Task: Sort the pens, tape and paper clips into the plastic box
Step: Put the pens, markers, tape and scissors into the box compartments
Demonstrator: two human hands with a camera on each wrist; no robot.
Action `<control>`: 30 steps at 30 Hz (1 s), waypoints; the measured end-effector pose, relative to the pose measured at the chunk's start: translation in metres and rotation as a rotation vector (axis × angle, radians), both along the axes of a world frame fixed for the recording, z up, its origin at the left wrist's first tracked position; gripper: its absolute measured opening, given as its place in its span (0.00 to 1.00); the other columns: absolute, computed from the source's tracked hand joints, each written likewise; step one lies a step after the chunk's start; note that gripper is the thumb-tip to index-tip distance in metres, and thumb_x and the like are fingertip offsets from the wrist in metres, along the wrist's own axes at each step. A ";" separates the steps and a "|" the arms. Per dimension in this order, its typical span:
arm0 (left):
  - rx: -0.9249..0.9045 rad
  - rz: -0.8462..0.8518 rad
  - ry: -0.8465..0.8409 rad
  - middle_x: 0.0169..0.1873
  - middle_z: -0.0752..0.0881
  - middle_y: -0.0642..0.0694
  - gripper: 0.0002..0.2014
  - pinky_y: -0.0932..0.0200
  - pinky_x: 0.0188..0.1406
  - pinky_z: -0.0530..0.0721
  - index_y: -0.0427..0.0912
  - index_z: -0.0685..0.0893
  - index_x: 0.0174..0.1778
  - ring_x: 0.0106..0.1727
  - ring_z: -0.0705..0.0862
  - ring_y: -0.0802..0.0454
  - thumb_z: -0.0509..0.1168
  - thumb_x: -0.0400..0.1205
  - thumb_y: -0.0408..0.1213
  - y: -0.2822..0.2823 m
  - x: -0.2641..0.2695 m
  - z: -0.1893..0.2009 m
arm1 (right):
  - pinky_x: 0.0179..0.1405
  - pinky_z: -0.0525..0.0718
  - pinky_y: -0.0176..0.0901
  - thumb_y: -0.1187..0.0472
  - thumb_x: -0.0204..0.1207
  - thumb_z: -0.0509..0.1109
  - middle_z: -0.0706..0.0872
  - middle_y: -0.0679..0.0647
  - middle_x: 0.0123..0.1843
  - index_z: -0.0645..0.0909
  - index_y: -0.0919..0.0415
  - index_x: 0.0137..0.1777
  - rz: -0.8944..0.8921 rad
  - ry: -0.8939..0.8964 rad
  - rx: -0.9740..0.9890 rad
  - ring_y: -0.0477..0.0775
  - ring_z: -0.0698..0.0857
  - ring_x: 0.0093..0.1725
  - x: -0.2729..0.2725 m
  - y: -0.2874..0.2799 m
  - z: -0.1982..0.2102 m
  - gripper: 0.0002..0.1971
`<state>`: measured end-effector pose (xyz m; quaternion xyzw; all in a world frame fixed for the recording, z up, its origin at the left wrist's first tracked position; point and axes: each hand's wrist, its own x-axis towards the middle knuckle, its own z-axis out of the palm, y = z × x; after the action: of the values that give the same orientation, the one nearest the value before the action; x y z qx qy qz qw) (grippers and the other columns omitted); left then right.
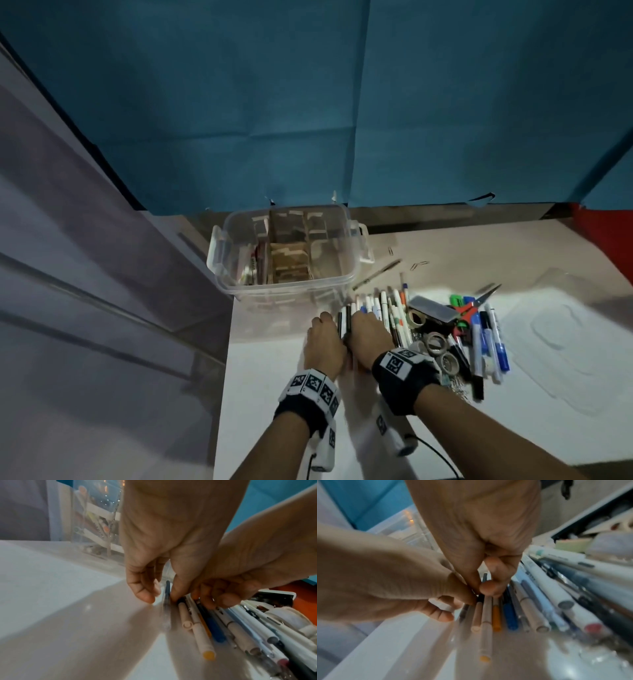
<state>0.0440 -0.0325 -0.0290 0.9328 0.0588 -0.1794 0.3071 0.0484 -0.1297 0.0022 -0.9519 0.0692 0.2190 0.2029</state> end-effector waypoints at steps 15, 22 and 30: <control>0.043 0.011 0.049 0.54 0.82 0.39 0.03 0.52 0.42 0.74 0.39 0.74 0.48 0.54 0.82 0.38 0.62 0.80 0.33 0.019 0.001 0.004 | 0.39 0.76 0.46 0.61 0.78 0.68 0.83 0.61 0.50 0.71 0.61 0.43 -0.145 0.014 0.128 0.60 0.83 0.45 -0.009 0.002 -0.005 0.09; -0.181 0.025 0.106 0.54 0.81 0.36 0.16 0.49 0.41 0.80 0.33 0.68 0.64 0.50 0.83 0.37 0.59 0.81 0.30 0.013 0.002 0.007 | 0.21 0.83 0.42 0.61 0.79 0.70 0.88 0.60 0.30 0.82 0.69 0.37 -0.315 0.078 0.392 0.53 0.84 0.22 0.003 -0.053 0.018 0.12; -0.088 0.000 0.049 0.58 0.81 0.38 0.16 0.48 0.52 0.81 0.35 0.72 0.63 0.59 0.83 0.38 0.64 0.84 0.41 -0.033 -0.005 -0.001 | 0.18 0.76 0.34 0.60 0.80 0.70 0.80 0.53 0.23 0.75 0.60 0.28 -0.275 0.029 0.332 0.47 0.79 0.19 -0.005 -0.080 0.030 0.18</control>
<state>0.0388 -0.0653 -0.0296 0.9136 0.0584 -0.2048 0.3464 0.0438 -0.2102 0.0325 -0.8838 0.1641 0.2112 0.3840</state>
